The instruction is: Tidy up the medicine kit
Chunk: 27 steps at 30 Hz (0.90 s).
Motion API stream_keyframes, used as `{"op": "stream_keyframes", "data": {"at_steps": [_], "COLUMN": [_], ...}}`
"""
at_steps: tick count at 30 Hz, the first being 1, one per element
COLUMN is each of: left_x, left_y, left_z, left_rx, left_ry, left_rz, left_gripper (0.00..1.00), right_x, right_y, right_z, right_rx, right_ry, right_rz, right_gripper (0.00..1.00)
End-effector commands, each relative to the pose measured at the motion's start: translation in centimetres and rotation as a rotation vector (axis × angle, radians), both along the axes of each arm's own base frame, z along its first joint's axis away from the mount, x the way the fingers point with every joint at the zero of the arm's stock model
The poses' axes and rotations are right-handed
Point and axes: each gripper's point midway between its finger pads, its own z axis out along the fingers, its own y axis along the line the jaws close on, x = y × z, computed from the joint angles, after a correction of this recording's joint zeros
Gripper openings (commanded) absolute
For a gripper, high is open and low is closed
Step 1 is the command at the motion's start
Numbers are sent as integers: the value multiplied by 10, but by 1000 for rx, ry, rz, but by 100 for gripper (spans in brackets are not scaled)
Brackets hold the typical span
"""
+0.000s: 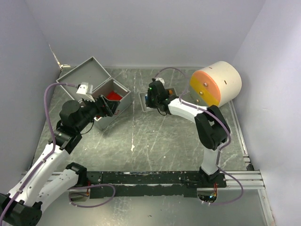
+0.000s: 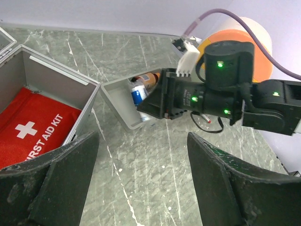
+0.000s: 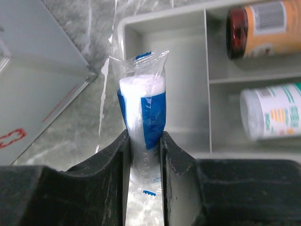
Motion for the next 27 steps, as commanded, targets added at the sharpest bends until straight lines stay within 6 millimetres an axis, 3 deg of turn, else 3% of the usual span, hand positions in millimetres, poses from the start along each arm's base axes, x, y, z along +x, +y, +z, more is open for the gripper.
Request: {"op": "stream_keyframes", "data": {"at_steps": [1, 4, 7, 8, 13, 16, 17, 21, 27], "left_x": [2, 3, 3, 4, 9, 14, 16, 22, 35], "left_y": [4, 3, 3, 3, 6, 7, 7, 10, 29], "left_z": [7, 5, 3, 2, -8, -17, -20, -33, -55], "left_rx": [-8, -7, -2, 1, 25, 46, 54, 90, 271], "left_ry": [-13, -7, 2, 7, 46, 86, 100, 154, 279], "left_rz": [21, 17, 19, 22, 43, 60, 65, 90, 175], "left_gripper": [86, 85, 86, 86, 86, 87, 87, 88, 92], "right_x": [25, 32, 37, 37, 42, 44, 45, 43, 16], "right_y": [10, 15, 18, 17, 13, 7, 6, -5, -18], "right_z": [-8, -19, -17, -25, -18, -17, -3, 12, 30], "right_rx": [-60, -73, -73, -85, -98, -116, -104, -89, -42], "right_ry": [-51, -40, -53, -40, -57, -57, -79, -88, -86], "right_rz": [50, 55, 55, 54, 34, 17, 8, -24, -33], "right_gripper": [23, 24, 27, 28, 47, 53, 54, 54, 53]}}
